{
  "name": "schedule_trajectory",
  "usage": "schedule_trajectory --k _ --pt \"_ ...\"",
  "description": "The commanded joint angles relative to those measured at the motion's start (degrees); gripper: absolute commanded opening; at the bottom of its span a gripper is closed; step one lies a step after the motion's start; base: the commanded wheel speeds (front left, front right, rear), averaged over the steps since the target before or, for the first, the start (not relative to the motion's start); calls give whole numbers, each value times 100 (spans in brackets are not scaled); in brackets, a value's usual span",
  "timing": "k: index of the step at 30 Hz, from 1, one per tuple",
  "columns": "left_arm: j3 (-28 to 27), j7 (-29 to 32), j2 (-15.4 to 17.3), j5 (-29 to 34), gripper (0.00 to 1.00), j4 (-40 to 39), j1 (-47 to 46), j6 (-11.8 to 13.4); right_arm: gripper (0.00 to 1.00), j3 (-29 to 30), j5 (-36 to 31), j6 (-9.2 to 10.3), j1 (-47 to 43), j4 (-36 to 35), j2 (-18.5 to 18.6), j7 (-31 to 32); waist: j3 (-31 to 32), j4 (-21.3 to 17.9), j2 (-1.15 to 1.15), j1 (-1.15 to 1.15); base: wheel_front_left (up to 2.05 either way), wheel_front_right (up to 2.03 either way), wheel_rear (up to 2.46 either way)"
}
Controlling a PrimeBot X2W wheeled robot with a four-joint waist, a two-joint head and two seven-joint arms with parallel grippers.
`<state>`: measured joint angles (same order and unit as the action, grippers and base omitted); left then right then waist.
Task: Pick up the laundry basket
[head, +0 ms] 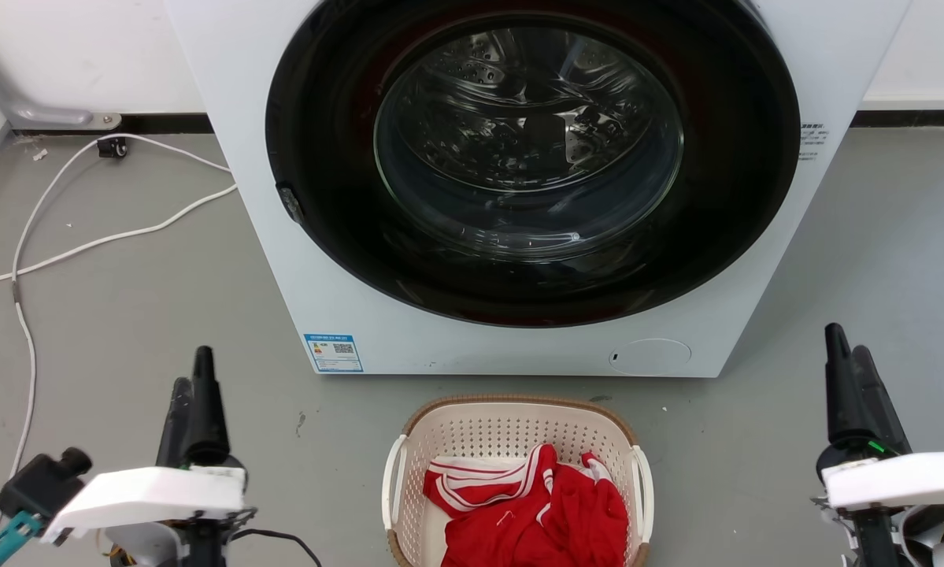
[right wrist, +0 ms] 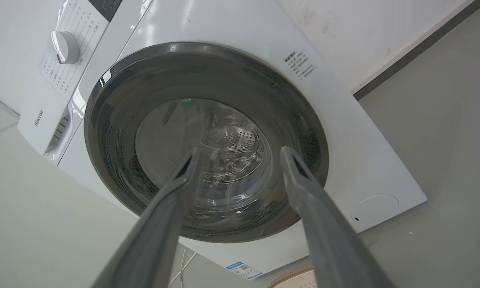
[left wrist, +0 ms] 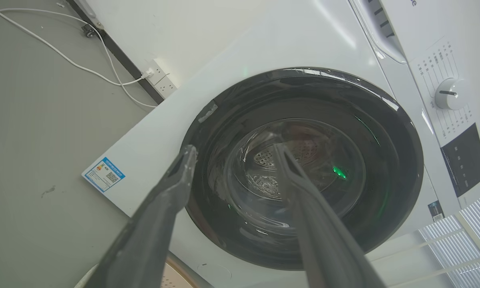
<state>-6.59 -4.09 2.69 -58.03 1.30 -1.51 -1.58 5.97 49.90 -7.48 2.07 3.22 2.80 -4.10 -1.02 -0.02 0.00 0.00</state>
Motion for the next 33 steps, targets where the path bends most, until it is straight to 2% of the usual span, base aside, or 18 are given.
schedule_trajectory --k 1,4,8,21,28,33 --pt "135 -65 19 378 100 -208 4 92 100 -63 -388 -1 33 -170 21 -68 -6 -3 0 0 0 0 0" --pt "484 -138 18 1152 100 -348 86 56 100 -210 -987 -1 -18 -237 21 -140 -8 -10 0 0 0 0 0" --pt "664 -207 20 1672 100 -412 141 183 100 -292 -1476 -1 -58 -327 20 -212 -7 -17 0 0 0 0 0" --pt "1096 -421 25 2798 100 -459 287 -230 100 -420 -2679 -1 -238 -368 19 -422 -9 -21 0 0 0 0 0" --pt "1318 -527 71 3345 100 -365 318 -242 100 -430 -3108 -1 -301 -218 18 -526 -6 -15 0 0 0 0 0" --pt "1523 -594 169 3764 100 -375 307 -130 100 -477 -3390 -1 -321 -170 18 -595 1 -29 0 0 0 0 0"
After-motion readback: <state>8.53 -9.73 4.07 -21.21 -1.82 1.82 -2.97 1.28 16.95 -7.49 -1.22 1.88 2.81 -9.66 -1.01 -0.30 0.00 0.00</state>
